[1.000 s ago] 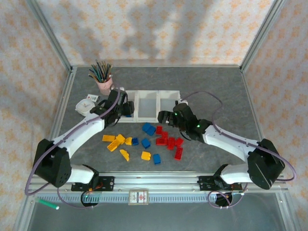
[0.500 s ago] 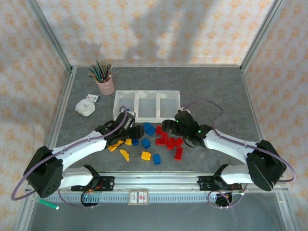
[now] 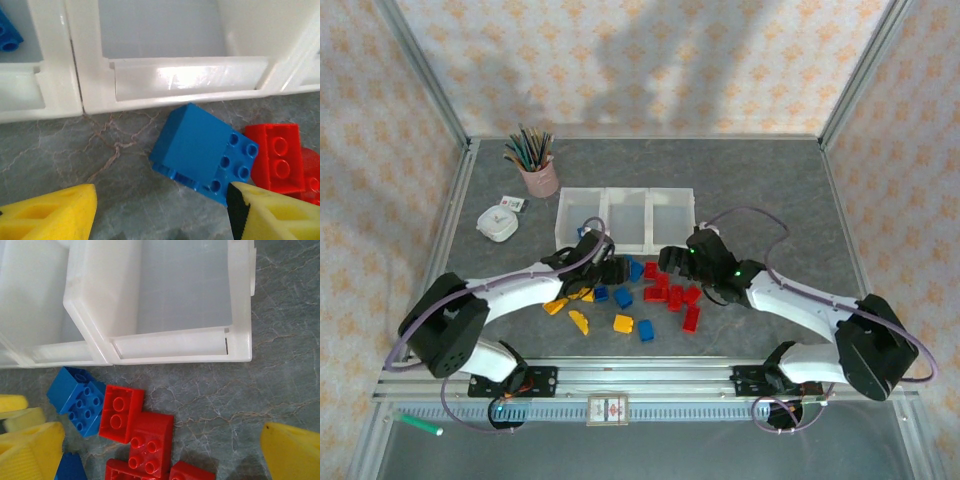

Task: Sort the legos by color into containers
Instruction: Touch the lego at the center of the table, then pick up the lego from the center of the table.

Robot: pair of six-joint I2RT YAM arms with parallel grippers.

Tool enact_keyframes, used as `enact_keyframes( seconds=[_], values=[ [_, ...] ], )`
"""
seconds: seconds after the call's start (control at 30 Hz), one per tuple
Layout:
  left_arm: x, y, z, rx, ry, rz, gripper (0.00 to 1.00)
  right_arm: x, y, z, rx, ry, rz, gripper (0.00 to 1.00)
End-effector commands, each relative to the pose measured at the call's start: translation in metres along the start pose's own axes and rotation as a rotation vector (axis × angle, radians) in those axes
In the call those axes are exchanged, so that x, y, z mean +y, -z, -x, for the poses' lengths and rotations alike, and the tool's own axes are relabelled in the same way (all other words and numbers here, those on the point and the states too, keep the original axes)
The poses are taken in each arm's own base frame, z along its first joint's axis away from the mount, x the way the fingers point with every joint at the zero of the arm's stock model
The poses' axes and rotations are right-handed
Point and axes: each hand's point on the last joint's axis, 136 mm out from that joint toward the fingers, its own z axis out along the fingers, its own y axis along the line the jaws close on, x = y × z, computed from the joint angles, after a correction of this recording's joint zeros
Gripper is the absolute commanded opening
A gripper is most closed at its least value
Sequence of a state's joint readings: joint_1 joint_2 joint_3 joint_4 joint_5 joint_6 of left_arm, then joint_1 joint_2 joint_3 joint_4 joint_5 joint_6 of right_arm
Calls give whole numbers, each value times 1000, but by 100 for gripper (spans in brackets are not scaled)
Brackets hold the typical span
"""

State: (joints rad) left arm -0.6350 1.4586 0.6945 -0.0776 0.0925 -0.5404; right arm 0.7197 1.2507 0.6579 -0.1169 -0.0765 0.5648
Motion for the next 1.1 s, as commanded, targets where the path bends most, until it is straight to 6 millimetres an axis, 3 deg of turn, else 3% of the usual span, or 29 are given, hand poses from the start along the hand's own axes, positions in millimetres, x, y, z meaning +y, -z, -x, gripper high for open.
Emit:
enact_keyframes(
  seconds=[0.0,0.5,0.83,1.07],
  values=[
    [-9,-6,20,-53,-43,11,71,-6,5,7,-44,-7,-15,100],
    [-10,-36,30,-34,-91,76,63,-11,5,8,-48,-6,-22,100],
    [-29,-31,27,-14,-119,42,68,-13,4,8,-45,-10,-22,100],
    [-24,-31,22,-5,-120,76,66,-14,2,8,-44,-13,-20,100]
  ],
)
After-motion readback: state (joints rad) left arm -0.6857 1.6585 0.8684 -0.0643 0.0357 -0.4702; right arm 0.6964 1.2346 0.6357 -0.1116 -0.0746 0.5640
